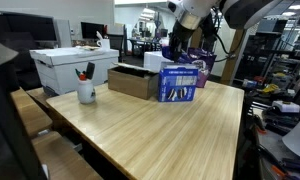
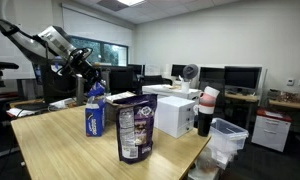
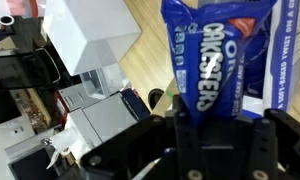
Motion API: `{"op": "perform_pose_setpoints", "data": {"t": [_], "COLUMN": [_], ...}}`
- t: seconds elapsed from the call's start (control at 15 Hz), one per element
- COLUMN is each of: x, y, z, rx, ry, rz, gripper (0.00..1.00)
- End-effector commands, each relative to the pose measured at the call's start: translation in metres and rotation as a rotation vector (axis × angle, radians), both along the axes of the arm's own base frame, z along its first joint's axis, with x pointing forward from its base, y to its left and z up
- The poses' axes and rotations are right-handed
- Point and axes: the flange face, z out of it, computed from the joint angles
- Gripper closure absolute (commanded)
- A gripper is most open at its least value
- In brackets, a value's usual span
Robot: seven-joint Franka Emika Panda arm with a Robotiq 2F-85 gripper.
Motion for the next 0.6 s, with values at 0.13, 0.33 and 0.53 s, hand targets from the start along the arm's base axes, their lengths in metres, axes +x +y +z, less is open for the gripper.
{"op": "perform_pose_setpoints", "data": {"t": [0.13, 0.33, 0.53], "x": [-0.0088, -0.0111, -0.0132], "y": [-0.0011, -0.0019, -0.0017], "z": [-0.0097, -0.0129, -0.0161], "rx": [-0.005, -0.009, 0.0], "ry": [-0.094, -0.135, -0.158], "rz": [-0.031, -0.044, -0.054], "gripper": [0.97, 0.97, 0.97]}}
